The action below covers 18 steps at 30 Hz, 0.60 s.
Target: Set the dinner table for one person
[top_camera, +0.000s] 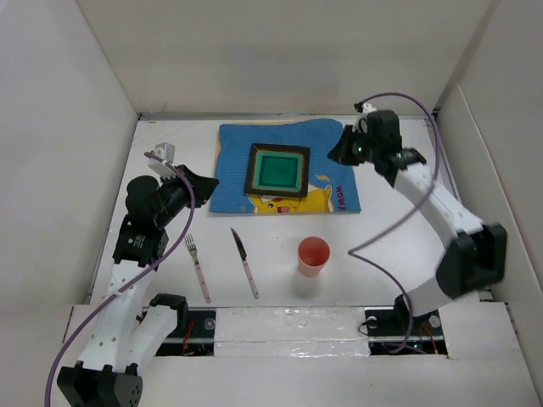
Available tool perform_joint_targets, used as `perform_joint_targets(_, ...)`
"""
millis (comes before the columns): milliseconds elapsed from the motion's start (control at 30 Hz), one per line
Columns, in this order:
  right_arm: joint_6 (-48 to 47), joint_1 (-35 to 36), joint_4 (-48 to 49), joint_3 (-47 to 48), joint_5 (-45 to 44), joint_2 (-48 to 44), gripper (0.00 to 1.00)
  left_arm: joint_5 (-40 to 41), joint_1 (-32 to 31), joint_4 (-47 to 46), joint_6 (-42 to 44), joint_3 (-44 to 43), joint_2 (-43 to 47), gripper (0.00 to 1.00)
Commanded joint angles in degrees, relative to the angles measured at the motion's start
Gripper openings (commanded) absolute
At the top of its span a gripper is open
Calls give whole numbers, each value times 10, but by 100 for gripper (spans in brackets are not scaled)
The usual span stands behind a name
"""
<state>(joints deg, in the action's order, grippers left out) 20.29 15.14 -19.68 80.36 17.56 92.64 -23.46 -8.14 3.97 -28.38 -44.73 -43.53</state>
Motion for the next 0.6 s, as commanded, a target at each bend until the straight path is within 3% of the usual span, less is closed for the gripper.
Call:
perform_joint_targets(0, -14, 111, 53, -138, -124, -160, 0, -19, 2, -33, 1, -5, 7, 0)
perform_joint_targets(67, 11, 160, 51, -237, -203, -285, 4, -19, 2, -28, 1, -7, 0, 0)
perform_joint_targets(133, 28, 212, 46, -294, -252, -393, 21, -30, 2, -32, -1, -6, -2, 0)
perform_joint_targets(167, 41, 223, 20, -328, -258, -417, 41, -35, 2, -34, -2, -6, -2, 11)
perform_joint_targets(267, 65, 247, -72, -343, -260, -460, 60, -40, 2, -35, 1, -6, -7, 30)
perform_joint_targets(367, 76, 295, -126, -348, -263, -443, 59, -26, 2, -34, 2, -6, 1, 35)
perform_joint_targets(567, 81, 340, -127, -340, -267, -401, 54, -18, 2, -33, 3, -4, 5, 35)
